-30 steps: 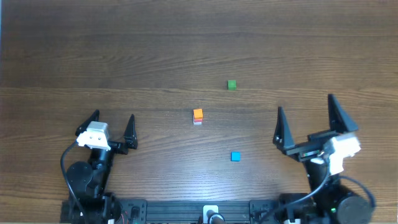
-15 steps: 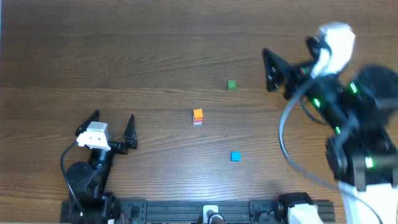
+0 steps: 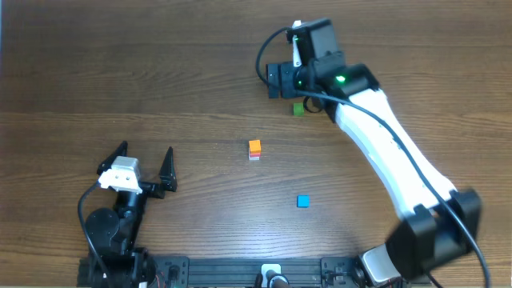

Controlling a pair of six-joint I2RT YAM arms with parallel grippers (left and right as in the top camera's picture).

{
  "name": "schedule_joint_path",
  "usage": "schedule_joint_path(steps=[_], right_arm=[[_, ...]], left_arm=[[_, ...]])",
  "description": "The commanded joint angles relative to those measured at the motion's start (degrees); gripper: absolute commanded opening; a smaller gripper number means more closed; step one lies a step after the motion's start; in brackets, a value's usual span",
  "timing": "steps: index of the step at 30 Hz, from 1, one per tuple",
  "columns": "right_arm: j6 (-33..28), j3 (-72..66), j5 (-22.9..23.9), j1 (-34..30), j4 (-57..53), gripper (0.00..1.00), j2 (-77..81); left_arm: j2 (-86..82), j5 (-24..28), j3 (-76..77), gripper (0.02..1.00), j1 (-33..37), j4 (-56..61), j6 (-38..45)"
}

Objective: Stack Cubes

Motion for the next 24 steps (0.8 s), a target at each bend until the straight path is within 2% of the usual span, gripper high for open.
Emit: schedule_joint_path(steps=[1, 6, 14, 20, 24], right_arm=[[3.08, 1.05, 2.78, -0.22, -1.60, 0.991, 8.66], [3.08, 1.05, 5.27, -0.22, 0.24, 0.993, 13.55], [3.08, 1.05, 5.05, -0.96, 1.29, 0.991, 13.75], [6.43, 1.05, 4.83, -2.62, -2.58, 0.993, 14.23], [6.54, 1.09, 4.68, -3.30, -4.70, 0.993, 14.51]], left_arm=[[-0.39, 0.74, -0.31, 1.000, 0.33, -0.02, 0.83], [-0.39, 0.74, -0.31, 1.000, 0.33, -0.02, 0.83], [-0.39, 0.74, -0.31, 1.000, 0.33, -0.02, 0.83], [-0.39, 0.74, -0.31, 1.000, 0.33, -0.02, 0.83], [-0.39, 0.74, -0.31, 0.998, 0.35, 0.00, 0.83]])
